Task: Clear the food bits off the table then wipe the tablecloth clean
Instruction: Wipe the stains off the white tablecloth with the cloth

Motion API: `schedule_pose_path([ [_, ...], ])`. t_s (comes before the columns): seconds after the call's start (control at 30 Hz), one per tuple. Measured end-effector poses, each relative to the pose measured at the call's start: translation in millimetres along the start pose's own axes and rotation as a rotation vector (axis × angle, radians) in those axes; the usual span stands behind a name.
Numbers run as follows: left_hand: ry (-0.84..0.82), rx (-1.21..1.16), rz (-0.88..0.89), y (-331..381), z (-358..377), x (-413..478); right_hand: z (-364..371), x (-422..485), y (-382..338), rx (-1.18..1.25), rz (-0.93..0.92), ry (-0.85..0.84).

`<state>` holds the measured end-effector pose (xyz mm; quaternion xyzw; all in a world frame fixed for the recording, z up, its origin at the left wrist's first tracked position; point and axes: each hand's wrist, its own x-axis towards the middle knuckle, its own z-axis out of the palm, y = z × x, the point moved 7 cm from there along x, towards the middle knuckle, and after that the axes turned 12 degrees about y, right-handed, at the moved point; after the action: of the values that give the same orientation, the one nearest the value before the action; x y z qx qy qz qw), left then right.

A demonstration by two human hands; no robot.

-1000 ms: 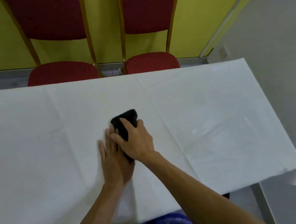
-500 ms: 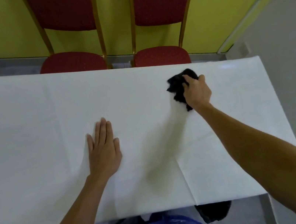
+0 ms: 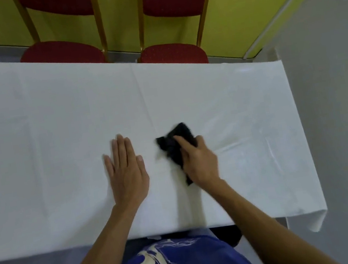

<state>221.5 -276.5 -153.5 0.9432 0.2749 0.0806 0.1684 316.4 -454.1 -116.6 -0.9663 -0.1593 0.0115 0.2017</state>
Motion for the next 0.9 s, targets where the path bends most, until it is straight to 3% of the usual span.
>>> schedule_pose_path([
  [0.17,-0.008,0.028,-0.009,0,2,-1,-68,2,145,-0.149,0.314,0.202],
  [0.3,-0.05,-0.017,-0.049,3,0,6,-87,1,167,-0.052,0.544,0.311],
  [0.43,0.006,-0.077,-0.119,18,-11,0,-57,-2,67,0.104,0.319,0.296],
  [0.6,-0.025,-0.143,-0.061,38,1,-27,9,-50,-55,0.135,-0.116,-0.093],
  [0.7,-0.025,-0.118,0.033,27,1,-31,-2,-49,-36,0.019,-0.181,-0.008],
  [0.9,-0.027,-0.068,-0.034,44,2,-25,-59,-19,125,-0.221,0.121,0.285],
])
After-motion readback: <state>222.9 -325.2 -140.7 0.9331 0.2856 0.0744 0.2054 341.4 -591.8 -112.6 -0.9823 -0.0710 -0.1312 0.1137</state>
